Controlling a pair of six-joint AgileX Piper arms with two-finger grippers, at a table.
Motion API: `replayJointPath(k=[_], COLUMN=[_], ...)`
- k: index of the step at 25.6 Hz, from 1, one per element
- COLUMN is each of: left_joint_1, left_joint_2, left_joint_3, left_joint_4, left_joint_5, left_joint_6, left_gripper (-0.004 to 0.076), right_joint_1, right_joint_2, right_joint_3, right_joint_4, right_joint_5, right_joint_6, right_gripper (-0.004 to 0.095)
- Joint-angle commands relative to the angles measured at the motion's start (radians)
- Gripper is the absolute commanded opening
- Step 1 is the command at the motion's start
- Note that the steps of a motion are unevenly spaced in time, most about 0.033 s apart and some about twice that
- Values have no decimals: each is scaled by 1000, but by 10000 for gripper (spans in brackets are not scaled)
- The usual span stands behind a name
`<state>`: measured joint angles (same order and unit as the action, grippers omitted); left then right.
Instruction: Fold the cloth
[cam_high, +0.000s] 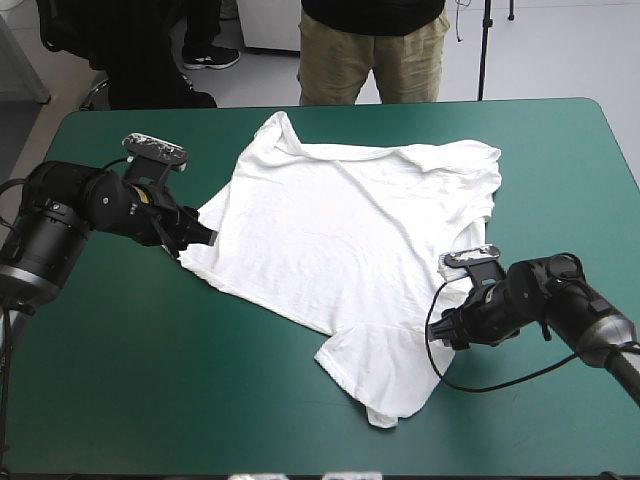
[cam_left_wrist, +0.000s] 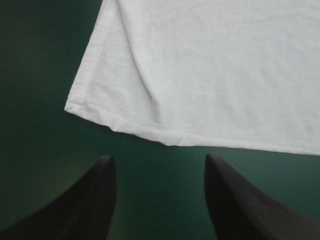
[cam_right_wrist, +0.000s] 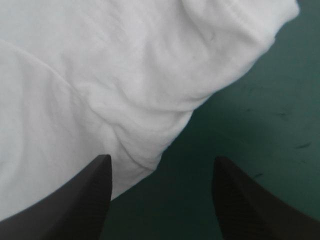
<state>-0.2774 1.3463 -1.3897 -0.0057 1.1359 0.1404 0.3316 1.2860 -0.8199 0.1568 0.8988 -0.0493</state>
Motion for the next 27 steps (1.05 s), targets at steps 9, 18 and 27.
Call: replayJointPath(k=[9,18,27], left_joint_1=[-2,-2,-2], left_joint_2=[-47,-48,-49], left_joint_3=[1,-14,-63], left_joint_4=[-6,71,73], left_joint_5=[-80,-61,-48], left_joint_6=[-15,-13,-13], left_gripper=[387,387,387], right_joint_1=[134,105,-249], right_joint_2=[193,134,106], right_joint_3=[4,-2,-7], right_joint_4=[54,-250,-579], right_joint_5=[-96,5,140], right_joint_6=[-31,145,180], right_gripper=[320,-11,-18])
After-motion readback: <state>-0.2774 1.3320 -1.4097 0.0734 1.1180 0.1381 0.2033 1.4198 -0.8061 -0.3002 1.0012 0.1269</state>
